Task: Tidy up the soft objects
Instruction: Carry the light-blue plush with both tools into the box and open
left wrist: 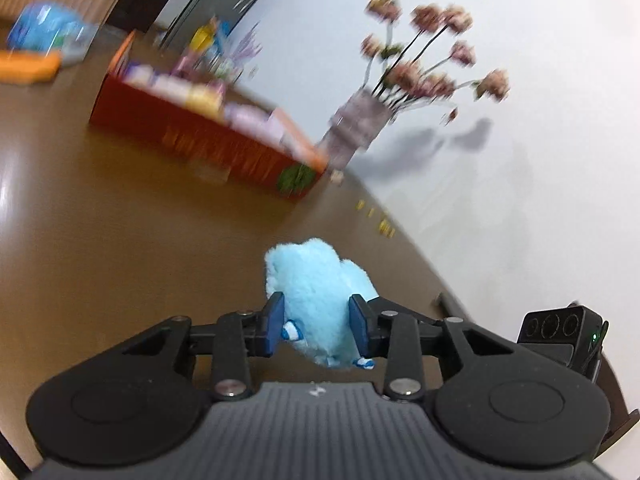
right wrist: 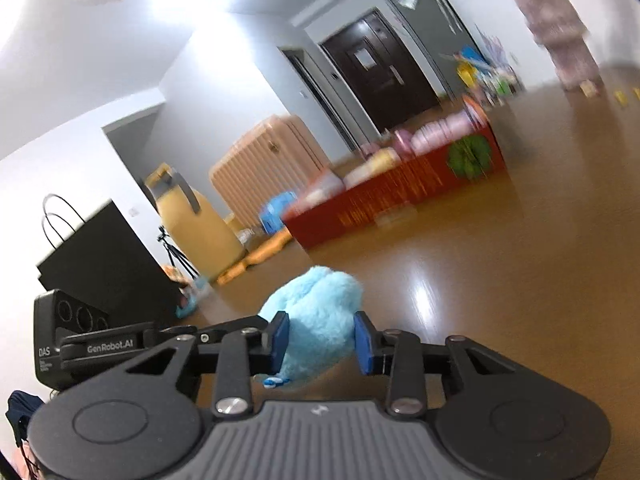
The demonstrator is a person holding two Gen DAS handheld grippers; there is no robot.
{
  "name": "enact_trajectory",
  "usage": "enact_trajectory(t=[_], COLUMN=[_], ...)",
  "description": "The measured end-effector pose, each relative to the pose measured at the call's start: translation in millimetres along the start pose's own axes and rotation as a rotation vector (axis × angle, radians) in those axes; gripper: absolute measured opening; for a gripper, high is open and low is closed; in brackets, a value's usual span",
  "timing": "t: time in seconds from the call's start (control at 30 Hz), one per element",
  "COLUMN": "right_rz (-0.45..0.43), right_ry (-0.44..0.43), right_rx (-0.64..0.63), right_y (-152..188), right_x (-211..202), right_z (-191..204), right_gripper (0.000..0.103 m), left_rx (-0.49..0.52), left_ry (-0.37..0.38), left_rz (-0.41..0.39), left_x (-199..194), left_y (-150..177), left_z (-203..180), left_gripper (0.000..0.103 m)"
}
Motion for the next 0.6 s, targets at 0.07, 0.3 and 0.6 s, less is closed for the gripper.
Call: enact_trajectory(t=[0.07,0.3,0.6], right_rz=[-0.035,-0.202,-0.069], right_ry=[-0.011,-0.059,-0.002], right_rx=[-0.018,-0.172,-0.107], right_y=[-41,-197,-226], right_x=[4,20,126], right_z=[6,23,-67], right_gripper=[0.033,0.033,0.033], left_rx=[0.035,0.256,0.151], left_ry=[0.019,0.067,-0.031], left_rz=[-0.033,-0.221,-0.140], left_x=[-6,-20,101], left_y=[-36,-170,-231], left_z=[-20,-114,-44], left_gripper=[0.034,0.032,0.032])
Point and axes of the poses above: each gripper's, at about its wrist camera, not at the fingertips, and x roughly the way its jaws point, z to its left, y to its underside, the point moved 6 cm from there along x, roughly the way its jaws point, and after that the axes turned 14 degrees about -x, right-handed, at the moved point
